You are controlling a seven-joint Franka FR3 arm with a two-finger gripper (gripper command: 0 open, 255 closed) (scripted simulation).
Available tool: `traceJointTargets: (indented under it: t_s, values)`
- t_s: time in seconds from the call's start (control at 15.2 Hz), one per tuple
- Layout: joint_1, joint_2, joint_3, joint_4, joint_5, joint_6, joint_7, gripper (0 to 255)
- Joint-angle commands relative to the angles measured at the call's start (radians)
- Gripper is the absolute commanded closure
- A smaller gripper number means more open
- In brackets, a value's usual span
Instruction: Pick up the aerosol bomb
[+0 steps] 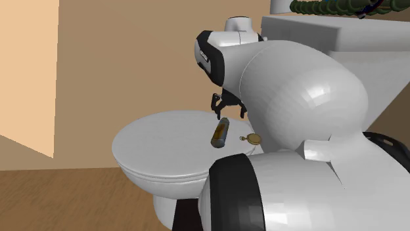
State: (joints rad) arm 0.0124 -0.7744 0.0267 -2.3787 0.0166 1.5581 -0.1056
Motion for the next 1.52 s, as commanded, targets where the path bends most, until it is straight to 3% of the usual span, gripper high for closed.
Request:
traceJointTargets:
  t_s: [0.0,0.53,1.19,1.25,1.45]
  values:
    - [0.000,0.000,0.000,0.000,0.000,0.000,0.000,0]
    - [-0.041,0.127,0.068,-0.134,0.076,0.374,0.210,0]
    - [-0.039,0.146,0.074,-0.223,0.082,0.483,0.206,0]
    - [-0.039,0.147,0.074,-0.223,0.082,0.483,0.206,255]
    - [-0.039,0.145,0.074,-0.223,0.082,0.482,0.206,255]
